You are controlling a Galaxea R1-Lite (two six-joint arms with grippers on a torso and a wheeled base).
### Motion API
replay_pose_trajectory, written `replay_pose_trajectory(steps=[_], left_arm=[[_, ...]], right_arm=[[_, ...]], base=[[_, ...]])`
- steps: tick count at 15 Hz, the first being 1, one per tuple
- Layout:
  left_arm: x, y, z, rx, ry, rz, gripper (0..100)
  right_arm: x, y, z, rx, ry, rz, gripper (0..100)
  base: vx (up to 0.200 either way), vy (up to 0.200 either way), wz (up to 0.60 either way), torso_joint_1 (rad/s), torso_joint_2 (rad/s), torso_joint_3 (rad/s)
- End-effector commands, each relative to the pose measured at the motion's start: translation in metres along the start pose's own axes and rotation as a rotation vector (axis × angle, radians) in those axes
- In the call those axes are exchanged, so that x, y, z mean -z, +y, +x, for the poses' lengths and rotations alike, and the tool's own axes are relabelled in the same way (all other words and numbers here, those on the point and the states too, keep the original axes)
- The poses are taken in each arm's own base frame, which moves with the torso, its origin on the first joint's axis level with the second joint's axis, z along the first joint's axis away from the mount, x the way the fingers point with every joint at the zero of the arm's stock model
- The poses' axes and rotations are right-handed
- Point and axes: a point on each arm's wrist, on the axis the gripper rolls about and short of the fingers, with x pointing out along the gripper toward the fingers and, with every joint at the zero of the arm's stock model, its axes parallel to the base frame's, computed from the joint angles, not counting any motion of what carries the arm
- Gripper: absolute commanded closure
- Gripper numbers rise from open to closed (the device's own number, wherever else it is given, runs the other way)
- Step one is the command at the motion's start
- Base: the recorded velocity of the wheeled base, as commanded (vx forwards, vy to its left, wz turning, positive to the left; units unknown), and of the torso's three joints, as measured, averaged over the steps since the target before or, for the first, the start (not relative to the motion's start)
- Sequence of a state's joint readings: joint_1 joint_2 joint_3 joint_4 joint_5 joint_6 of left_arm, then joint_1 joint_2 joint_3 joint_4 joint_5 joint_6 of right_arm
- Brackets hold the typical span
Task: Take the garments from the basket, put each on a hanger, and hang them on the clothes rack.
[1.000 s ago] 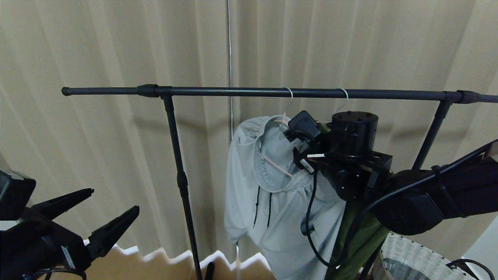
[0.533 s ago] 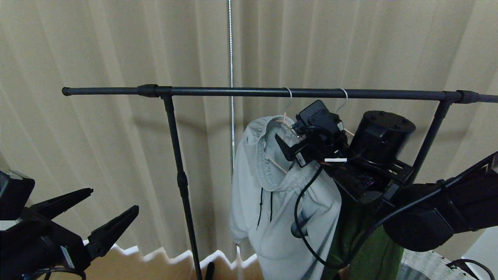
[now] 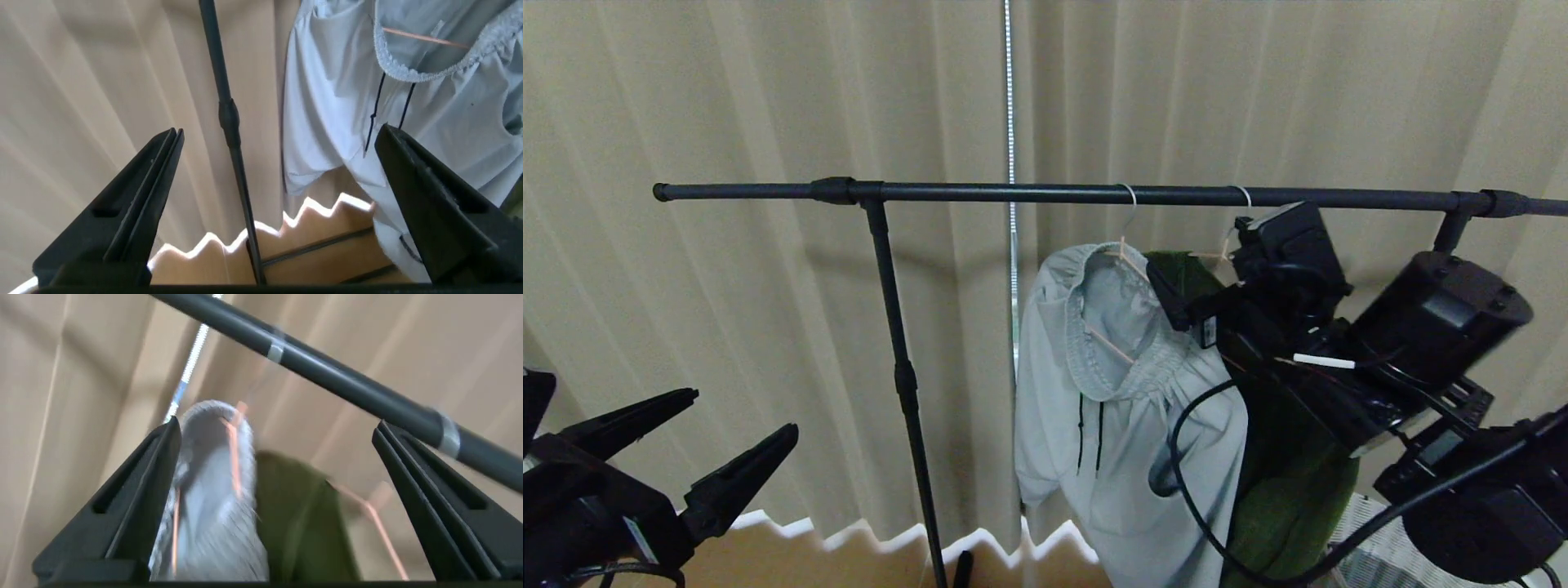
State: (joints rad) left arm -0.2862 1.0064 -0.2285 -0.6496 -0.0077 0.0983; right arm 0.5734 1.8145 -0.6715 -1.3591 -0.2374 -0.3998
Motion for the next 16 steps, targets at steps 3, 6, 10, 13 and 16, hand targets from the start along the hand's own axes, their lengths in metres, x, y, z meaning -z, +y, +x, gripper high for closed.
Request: replay_pose_trajectory(steps=[3, 6, 10, 13, 16], left_arm=[[0.003, 0.008, -0.01, -0.074, -0.017, -0.008, 0], [0.01, 0.022, -0.027, -0.253, -0.027, -0.024, 0], [0.018, 0.025, -0.044, -0.361, -0.056, -0.029, 0], [0.035, 0.016, -0.072, -0.462, -0.1, -0.026, 0], [0.057, 0.002, -0.098, -0.497, -0.068, -0.055, 0]], right_arm=[[-0.023, -0.039, -0.053, 0.072, -0.037, 0.067, 0], [-0.005, -0.066, -0.093, 0.155, 0.055, 0.032, 0], [0.0, -0.078, -0.128, 0.213, 0.081, 0.027, 0], [0.01, -0.076, -0.187, 0.219, 0.114, 0.065, 0], [0.009, -0.086, -0.224, 0.32, 0.169, 0.076, 0]], base=[[0.0, 0.0, 0.0, 0.0, 0.0, 0.0], [0.0, 0.0, 0.0, 0.0, 0.0, 0.0], [0.0, 0.0, 0.0, 0.0, 0.0, 0.0], [0.0, 0.0, 0.0, 0.0, 0.0, 0.0], [0.0, 0.0, 0.0, 0.0, 0.0, 0.0]])
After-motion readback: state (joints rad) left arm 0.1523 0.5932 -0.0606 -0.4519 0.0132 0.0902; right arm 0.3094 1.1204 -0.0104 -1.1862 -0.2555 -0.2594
